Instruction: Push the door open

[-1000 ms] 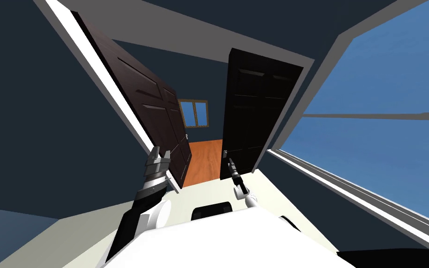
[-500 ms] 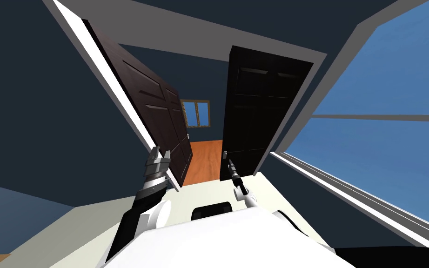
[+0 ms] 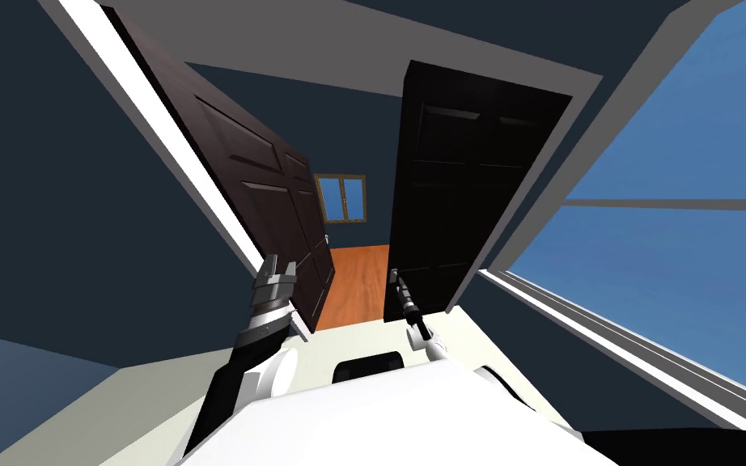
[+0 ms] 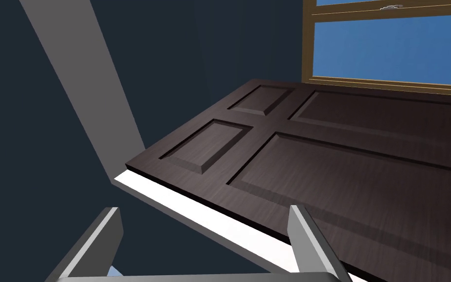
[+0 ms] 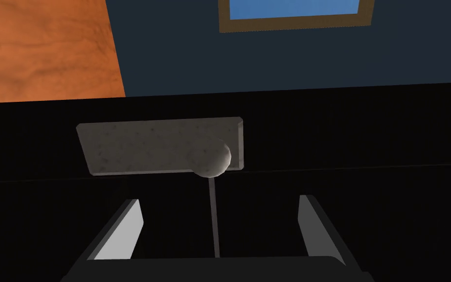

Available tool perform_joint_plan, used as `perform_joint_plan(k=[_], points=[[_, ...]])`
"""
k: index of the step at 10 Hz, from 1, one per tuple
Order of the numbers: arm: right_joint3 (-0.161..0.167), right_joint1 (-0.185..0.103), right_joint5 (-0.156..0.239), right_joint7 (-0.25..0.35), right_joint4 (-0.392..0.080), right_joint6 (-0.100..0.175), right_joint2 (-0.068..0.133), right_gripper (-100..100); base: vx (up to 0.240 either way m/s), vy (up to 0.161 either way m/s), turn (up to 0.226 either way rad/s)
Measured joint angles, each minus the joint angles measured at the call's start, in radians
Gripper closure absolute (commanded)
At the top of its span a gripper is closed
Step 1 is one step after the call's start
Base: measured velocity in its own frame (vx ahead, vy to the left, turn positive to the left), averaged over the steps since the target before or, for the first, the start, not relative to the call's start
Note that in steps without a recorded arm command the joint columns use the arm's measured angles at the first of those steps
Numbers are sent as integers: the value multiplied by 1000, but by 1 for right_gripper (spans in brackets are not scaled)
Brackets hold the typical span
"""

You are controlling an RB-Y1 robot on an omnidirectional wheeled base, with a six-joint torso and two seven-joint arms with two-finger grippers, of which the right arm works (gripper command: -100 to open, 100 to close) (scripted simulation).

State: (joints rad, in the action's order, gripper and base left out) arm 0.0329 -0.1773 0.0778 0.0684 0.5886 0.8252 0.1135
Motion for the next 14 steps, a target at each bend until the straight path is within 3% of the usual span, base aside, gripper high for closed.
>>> perform_joint_plan(k=[5,6,11,14], points=[[-8,9,4,-7,-4,12,-4,-100,166,-14,19],[-8,9,4,-7,-4,14,-5,100,-18,5,1],[-8,10,4,-7,-5,10,-4,100,-11,1,1],[-16,17,9,-12,-14,7,-7,100,148,38,-31]])
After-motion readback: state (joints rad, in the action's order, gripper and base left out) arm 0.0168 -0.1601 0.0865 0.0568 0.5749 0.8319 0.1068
